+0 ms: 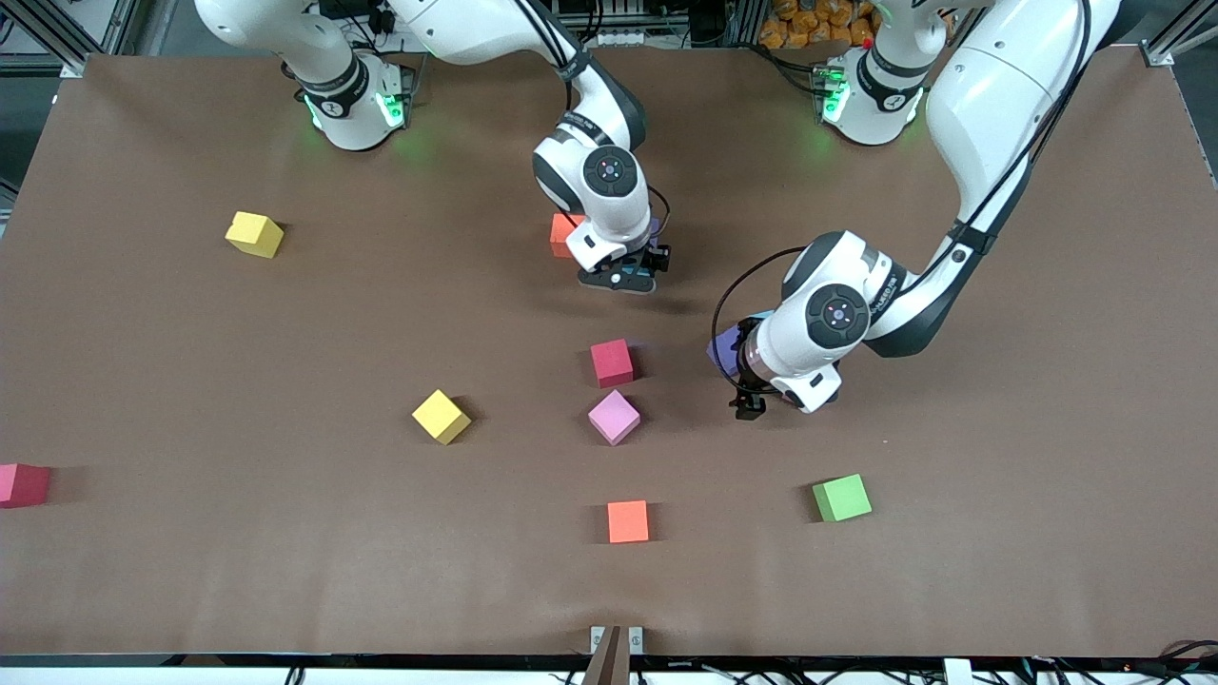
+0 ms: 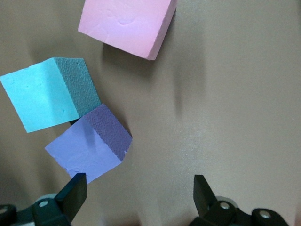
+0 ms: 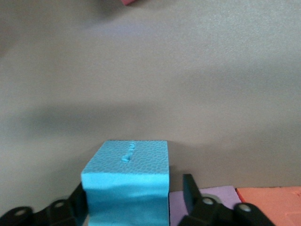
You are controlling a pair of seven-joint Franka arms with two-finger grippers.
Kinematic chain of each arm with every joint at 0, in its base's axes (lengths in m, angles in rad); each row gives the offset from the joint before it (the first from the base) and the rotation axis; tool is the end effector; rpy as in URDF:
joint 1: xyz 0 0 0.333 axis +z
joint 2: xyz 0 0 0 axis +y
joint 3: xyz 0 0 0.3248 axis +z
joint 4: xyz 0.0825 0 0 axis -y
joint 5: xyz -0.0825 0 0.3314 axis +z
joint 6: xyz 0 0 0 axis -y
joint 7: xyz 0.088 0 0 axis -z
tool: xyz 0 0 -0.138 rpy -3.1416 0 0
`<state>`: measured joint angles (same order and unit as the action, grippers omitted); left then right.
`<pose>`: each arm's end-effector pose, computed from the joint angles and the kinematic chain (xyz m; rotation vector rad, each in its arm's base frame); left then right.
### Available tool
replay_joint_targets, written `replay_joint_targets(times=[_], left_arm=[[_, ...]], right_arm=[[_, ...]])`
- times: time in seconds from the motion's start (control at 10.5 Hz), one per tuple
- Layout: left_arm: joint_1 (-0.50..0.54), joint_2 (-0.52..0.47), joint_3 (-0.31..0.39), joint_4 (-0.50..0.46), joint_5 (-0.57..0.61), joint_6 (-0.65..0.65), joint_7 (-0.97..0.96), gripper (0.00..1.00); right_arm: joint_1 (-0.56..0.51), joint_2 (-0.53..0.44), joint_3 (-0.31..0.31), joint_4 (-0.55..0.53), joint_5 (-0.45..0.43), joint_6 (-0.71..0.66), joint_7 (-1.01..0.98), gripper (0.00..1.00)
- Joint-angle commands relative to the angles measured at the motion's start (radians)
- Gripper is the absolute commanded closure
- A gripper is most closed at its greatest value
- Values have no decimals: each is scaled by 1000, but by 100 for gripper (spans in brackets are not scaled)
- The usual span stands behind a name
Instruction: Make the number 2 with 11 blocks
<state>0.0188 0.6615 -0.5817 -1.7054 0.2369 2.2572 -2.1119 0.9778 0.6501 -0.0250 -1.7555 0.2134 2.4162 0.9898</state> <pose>0.5657 -0.2923 0.2672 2.2602 2.1000 -0.2397 0.3627 0.5222 0.2147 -3.0427 0.2913 0.1508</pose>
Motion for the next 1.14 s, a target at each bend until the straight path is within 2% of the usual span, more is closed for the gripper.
replay_joint_targets(times=[0.0,0.29,0.48,0.86,1.05], left_arm=[[-11,15,2,41,27,-24,18,0],[-14,15,3,44,27,-22,71,0],[-14,20,3,62,53,-21,147,0],[-33,53,3,115,59,-21,249,0],[-46,55,3,121,59,-11,346,0]], right_arm=[[-5,-4,0,-7,-20,-2,12,0],[-19,-15,-4,22,-20,-29,4,0],[-33,-18,-12,80,-20,-118,-20,0],[-63,-29,-75,160,24,-242,-123,0],[-121,-50,-95,183,24,-308,-234,0]])
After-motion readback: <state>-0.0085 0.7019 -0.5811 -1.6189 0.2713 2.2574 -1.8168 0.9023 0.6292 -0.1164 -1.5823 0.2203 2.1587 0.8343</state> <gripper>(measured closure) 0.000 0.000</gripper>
